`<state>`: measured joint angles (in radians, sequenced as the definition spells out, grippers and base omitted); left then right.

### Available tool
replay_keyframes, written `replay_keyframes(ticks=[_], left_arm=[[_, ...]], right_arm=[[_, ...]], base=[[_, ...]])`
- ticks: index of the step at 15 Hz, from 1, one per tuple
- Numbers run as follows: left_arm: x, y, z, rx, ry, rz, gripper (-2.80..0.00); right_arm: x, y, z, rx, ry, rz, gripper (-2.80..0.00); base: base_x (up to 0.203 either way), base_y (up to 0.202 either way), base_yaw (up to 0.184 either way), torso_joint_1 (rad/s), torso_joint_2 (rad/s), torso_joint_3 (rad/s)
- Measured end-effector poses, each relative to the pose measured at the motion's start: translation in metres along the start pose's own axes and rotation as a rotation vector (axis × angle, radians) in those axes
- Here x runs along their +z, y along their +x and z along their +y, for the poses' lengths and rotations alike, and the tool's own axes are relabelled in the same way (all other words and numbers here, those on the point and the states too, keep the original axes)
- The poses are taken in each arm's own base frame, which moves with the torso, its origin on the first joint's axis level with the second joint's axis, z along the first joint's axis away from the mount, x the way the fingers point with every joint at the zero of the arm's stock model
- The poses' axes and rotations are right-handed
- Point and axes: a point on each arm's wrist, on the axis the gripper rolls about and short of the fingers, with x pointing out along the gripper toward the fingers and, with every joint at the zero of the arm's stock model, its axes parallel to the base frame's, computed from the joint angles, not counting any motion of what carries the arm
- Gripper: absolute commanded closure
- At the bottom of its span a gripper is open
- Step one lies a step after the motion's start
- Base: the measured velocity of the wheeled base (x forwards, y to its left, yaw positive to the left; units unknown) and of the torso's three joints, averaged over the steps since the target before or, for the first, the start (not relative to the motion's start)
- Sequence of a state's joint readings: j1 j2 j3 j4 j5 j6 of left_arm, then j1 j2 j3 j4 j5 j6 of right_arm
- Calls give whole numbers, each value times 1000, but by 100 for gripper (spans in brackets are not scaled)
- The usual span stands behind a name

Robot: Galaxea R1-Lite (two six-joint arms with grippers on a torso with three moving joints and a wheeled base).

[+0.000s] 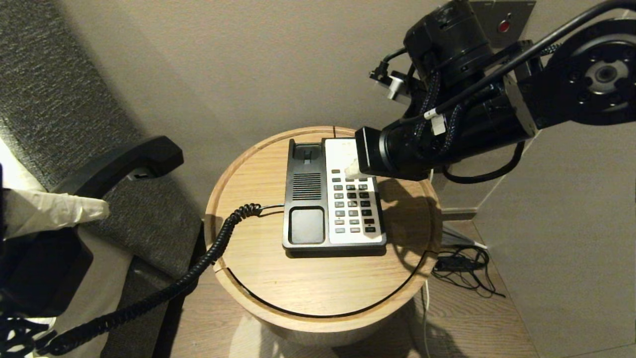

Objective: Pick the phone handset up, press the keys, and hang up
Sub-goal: Dial the number

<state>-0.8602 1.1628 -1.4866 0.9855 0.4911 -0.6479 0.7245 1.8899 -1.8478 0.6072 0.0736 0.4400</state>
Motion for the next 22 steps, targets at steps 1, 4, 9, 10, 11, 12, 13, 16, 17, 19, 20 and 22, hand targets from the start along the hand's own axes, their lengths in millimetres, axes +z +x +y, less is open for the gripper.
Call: replay_keyframes(ticks=[1,4,9,10,11,12,13,16,17,19,20,22], left_arm=[[0,0,0,0,0,0,0],[0,0,0,0,0,0,0],[0,0,0,0,1,0,0],[0,0,-1,-1,1,0,0],[0,1,-1,-1,1,1,0],[0,1,-1,-2,1,3,0],[0,1,-1,-3,1,4,0],[1,1,-1,-4,2,3,0],[1,1,-1,-3,2,4,0],[1,1,-2,-4,2,3,0],[1,1,-2,-4,2,3,0],[1,1,-1,-3,2,4,0]], right_arm=[[-2,-1,-1,-7,1,16,0],[-4,1,-2,-17,7,34,0],[-6,14,-5,-43,10,61,0],[-7,16,-6,-51,10,64,0],[-7,19,-6,-54,10,67,0],[-7,21,-7,-56,10,69,0],[-7,22,-7,-57,9,68,0],[-6,24,-9,-61,11,69,0],[-6,25,-10,-64,11,71,0],[-7,26,-13,-71,14,78,0],[-8,27,-14,-75,15,81,0],[-8,28,-15,-79,16,84,0]], base=[[0,0,0,0,0,0],[0,0,0,0,0,0],[0,0,0,0,0,0],[0,0,0,0,0,0],[0,0,0,0,0,0],[0,0,0,0,0,0],[0,0,0,0,0,0],[0,0,0,0,0,0],[0,0,0,0,0,0],[0,0,0,0,0,0],[0,0,0,0,0,0],[0,0,0,0,0,0]])
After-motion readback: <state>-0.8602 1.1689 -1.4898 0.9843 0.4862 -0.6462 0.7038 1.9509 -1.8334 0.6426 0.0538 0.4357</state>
